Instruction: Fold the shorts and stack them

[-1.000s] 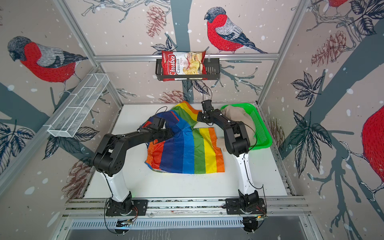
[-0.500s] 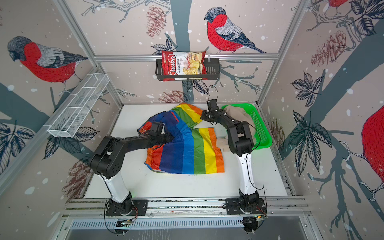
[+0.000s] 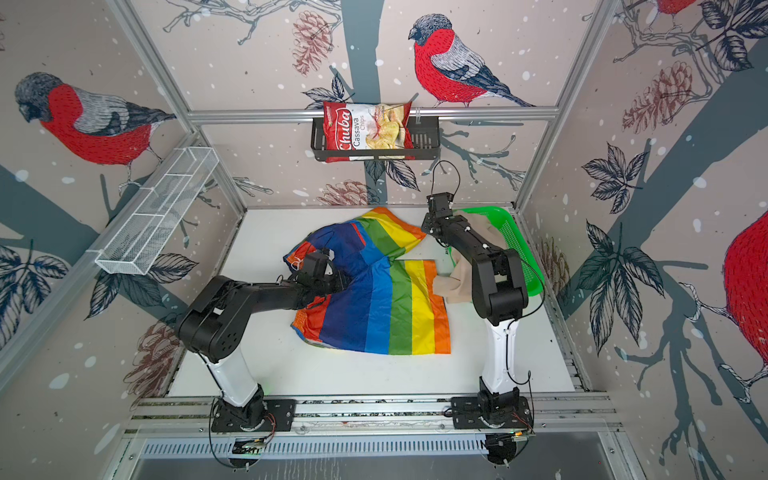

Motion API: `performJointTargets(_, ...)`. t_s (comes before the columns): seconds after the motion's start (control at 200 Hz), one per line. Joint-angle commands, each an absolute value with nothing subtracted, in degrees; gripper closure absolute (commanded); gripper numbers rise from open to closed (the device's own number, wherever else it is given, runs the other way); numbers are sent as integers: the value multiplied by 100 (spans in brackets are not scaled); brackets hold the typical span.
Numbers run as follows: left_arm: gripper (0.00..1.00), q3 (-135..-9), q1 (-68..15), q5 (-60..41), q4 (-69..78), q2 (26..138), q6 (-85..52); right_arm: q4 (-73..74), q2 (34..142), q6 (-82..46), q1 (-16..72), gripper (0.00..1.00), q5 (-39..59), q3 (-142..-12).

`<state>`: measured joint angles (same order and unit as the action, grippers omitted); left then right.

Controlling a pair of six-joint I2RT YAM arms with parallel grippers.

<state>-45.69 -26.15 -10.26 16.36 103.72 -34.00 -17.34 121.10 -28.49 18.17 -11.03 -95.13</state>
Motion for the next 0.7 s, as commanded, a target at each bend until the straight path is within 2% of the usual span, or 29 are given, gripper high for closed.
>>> performJointTargets(0.0,53,-4502,-2900,-1291,-553,10439,-3435,-1822,12091,-2848,1898,88,-1278,-9541)
performJointTargets(0.1,53,-4686,-3089,-1405,-800,10351,-3382,-1622,11912,-2562,2093,73,-1305,-9558)
performJointTargets(0.21,53,-5038,-3146,-1454,-1194,10128,-3181,-1659,11981,-2236,2361,62,-1302,-9812)
performJointTargets(0.36,42,-5764,-3137,-1001,-1824,9622,-2960,-1642,12397,-1831,2660,51,-1025,-10215)
performJointTargets(0.47,34,-6234,-3001,-484,-2201,9246,-2952,-1946,12976,-1401,2793,41,-559,-11138)
performJointTargets(0.625,27,-6038,-2347,47,-2374,8684,-3200,-2355,13828,-806,2873,29,-29,-12473)
performJointTargets(0.695,22,-5792,-2002,304,-2386,8469,-3355,-2233,14014,-612,2865,19,200,-12682)
